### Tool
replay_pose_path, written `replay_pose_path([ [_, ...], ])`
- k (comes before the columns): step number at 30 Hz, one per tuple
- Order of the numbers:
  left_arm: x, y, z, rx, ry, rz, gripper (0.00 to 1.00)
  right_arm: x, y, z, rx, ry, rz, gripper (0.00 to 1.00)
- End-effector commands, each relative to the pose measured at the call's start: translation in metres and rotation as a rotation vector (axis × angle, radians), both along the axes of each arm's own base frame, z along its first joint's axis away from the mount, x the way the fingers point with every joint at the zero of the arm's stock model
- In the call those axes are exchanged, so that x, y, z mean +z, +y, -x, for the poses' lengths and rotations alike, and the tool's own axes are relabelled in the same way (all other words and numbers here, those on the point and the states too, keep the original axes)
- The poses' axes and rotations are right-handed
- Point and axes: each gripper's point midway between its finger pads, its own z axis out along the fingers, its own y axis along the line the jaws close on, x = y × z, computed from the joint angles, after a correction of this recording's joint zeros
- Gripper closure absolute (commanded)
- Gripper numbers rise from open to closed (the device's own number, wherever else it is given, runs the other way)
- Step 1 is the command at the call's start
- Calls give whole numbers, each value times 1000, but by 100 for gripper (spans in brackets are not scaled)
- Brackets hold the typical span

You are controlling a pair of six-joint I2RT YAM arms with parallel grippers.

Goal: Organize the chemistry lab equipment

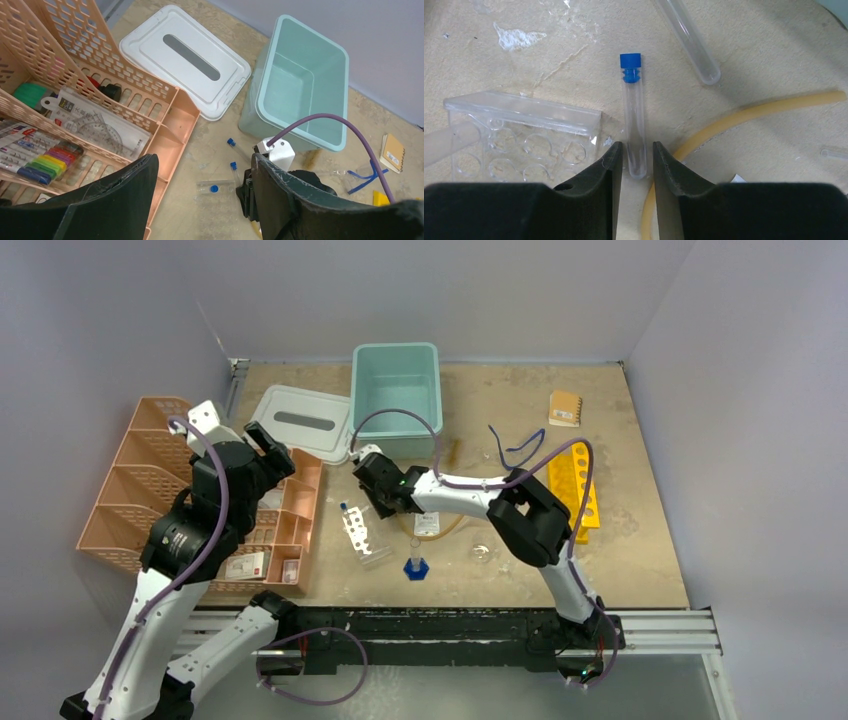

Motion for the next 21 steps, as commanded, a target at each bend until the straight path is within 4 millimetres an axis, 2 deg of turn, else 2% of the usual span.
replay_pose_path([
  [1,3,-3,-1,-2,-26,38,33,11,9,-12,7,-18,-41,69],
  [11,1,-4,1,-9,-22,47,33,-12,12,-26,-10,-17,-29,71],
  [15,1,-6,2,-23,-18,53,33,-16,15,-29,-12,-24,-26,84],
  [19,0,-6,4,-20,-20,63,32,5,18,-34,-26,-71,-82,92],
  [21,-2,-6,5,-22,-19,71,32,31,21,-37,-32,-108,-138,94],
])
